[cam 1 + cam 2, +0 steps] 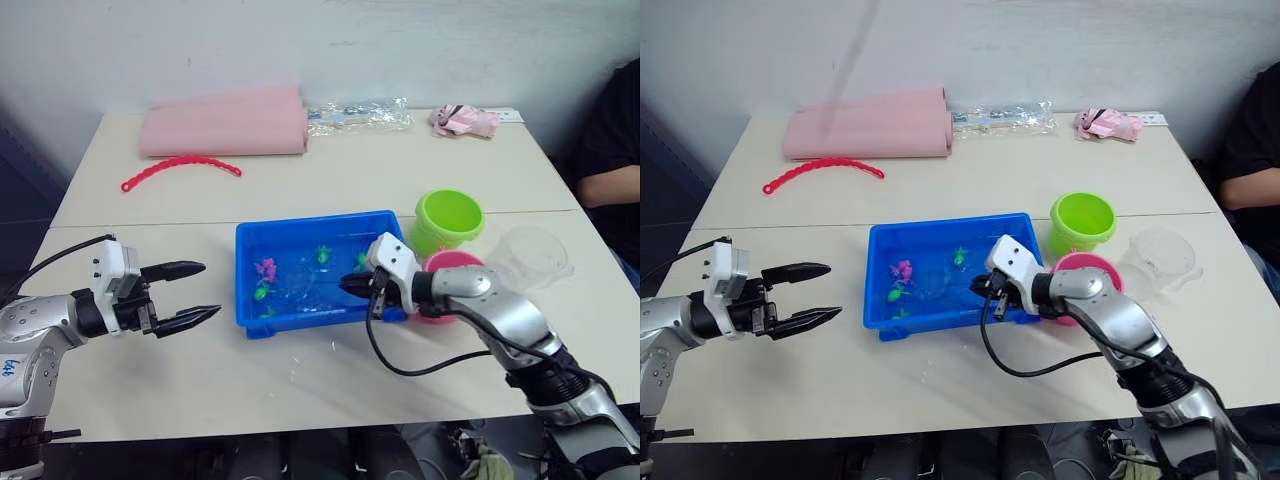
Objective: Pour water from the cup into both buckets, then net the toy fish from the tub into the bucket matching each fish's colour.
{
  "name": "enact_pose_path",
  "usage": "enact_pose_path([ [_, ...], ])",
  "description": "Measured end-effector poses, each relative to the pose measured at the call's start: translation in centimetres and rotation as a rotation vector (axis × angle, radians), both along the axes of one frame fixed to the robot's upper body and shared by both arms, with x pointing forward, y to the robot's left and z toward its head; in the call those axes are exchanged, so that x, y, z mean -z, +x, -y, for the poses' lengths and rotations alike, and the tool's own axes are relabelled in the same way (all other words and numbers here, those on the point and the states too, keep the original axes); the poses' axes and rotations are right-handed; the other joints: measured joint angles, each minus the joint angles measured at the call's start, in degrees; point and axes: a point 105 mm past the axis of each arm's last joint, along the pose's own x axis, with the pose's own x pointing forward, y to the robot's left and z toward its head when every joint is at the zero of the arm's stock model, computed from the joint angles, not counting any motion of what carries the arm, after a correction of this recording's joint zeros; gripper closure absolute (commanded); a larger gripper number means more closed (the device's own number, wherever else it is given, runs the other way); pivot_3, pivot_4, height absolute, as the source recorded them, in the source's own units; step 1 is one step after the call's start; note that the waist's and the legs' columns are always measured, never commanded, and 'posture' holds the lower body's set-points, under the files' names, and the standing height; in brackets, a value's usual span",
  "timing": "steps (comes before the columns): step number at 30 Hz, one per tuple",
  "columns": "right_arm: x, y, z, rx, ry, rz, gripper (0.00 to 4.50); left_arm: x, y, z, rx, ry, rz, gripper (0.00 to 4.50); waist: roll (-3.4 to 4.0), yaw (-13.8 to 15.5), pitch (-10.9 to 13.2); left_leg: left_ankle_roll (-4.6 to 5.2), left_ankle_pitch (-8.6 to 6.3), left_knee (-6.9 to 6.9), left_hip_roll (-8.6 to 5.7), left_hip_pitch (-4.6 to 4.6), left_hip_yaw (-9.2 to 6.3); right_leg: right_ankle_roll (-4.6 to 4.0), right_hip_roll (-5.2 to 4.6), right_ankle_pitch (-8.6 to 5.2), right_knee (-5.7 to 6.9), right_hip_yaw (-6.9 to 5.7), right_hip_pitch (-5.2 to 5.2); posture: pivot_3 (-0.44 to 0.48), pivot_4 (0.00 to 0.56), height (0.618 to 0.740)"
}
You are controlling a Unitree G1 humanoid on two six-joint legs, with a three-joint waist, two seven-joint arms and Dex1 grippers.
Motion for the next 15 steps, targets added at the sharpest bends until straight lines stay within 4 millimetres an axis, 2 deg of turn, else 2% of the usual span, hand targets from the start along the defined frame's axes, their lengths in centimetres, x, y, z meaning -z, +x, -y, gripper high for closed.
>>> enact_pose_path([
  [11, 1.04, 0.49, 0.27, 0.012, -0.052, -0.009, 4.50, 0.10, -0.04, -0.03, -0.004, 0.000, -0.009, 0.02, 0.00, 0.00, 0.00, 0.00, 0.00, 0.00, 0.00, 0.01, 0.00, 0.00, 0.00, 0.00, 0.02, 0.00, 0.00, 0.000, 0.150, 0.740],
  [15, 0.88, 0.88, -0.45, 0.020, -0.037, 0.000, 4.50, 0.12, -0.05, -0.03, -0.005, 0.000, -0.009, 0.02, 0.00, -0.12, 0.00, -0.03, 0.01, -0.02, 0.01, 0.03, 0.00, 0.00, 0.01, 0.00, 0.03, 0.01, 0.00, 0.000, 0.150, 0.740],
])
